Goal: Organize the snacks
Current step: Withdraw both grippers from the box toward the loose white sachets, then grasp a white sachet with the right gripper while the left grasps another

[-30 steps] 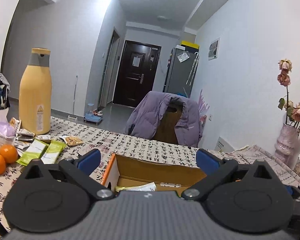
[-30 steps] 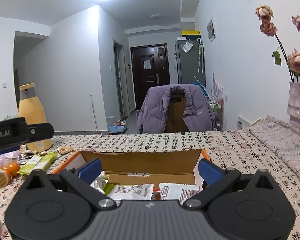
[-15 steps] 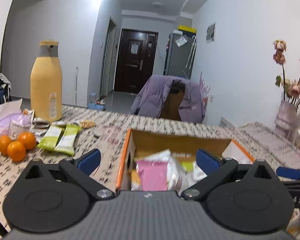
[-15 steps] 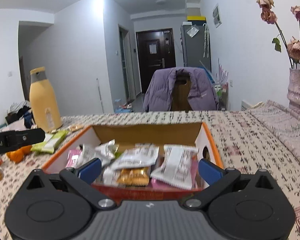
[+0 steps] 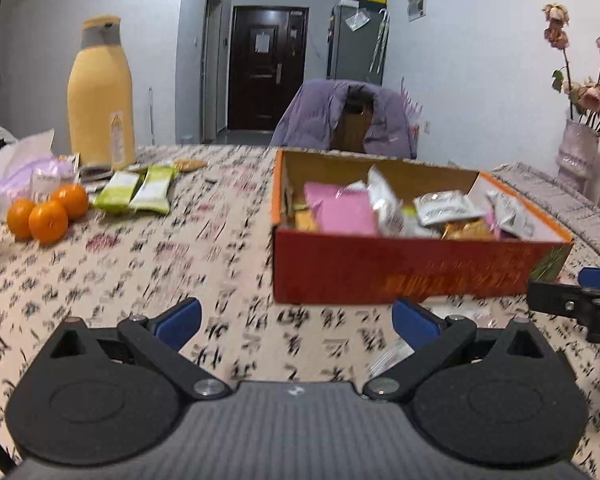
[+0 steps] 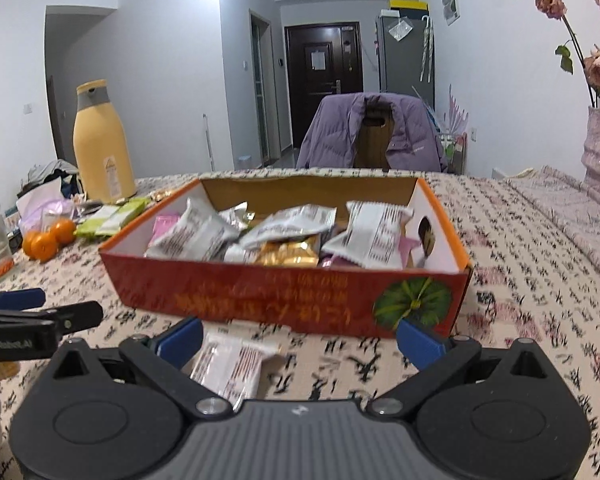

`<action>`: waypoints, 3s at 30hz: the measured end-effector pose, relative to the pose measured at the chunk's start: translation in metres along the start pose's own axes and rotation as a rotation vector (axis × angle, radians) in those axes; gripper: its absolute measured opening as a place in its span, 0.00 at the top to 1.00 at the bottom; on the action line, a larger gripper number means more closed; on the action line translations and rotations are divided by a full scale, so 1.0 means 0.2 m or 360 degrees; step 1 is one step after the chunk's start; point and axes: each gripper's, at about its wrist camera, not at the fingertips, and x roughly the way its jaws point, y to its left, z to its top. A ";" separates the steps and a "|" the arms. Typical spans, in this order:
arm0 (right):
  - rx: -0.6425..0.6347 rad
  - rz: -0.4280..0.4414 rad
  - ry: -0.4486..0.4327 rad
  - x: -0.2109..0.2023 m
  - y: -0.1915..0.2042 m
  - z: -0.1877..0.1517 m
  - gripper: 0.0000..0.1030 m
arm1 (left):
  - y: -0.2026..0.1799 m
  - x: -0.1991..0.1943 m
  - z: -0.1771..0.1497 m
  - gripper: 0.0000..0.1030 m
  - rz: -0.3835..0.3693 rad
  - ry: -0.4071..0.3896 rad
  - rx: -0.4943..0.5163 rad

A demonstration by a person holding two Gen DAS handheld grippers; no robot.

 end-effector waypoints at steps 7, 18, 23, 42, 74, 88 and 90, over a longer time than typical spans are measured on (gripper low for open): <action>-0.0011 -0.0027 0.0059 0.02 0.04 -0.04 0.00 | 0.01 0.01 -0.05 0.00 -0.0016 -0.0012 -0.0003; -0.0101 -0.0059 0.0168 0.17 0.17 -0.05 0.00 | 0.03 0.03 -0.04 0.00 -0.0028 -0.0002 -0.0058; -0.0130 -0.0104 0.0221 0.24 0.21 -0.05 0.00 | 0.06 0.03 -0.04 0.00 -0.0034 0.0006 -0.0095; -0.0114 0.0026 0.0212 0.23 0.23 -0.08 0.61 | 0.07 0.04 -0.04 0.00 -0.0043 0.0026 -0.0122; 0.0060 -0.0082 -0.0001 -0.12 -0.09 -0.15 0.62 | -0.42 0.03 -0.04 0.00 0.0043 0.0306 0.0014; 0.0074 -0.0030 -0.0005 -0.12 -0.10 -0.19 0.62 | -0.43 0.08 -0.11 0.03 0.0246 0.0385 -0.0098; 0.0075 -0.0026 -0.0004 -0.12 -0.10 -0.19 0.62 | -0.43 0.07 -0.11 0.07 0.0234 0.0370 -0.0089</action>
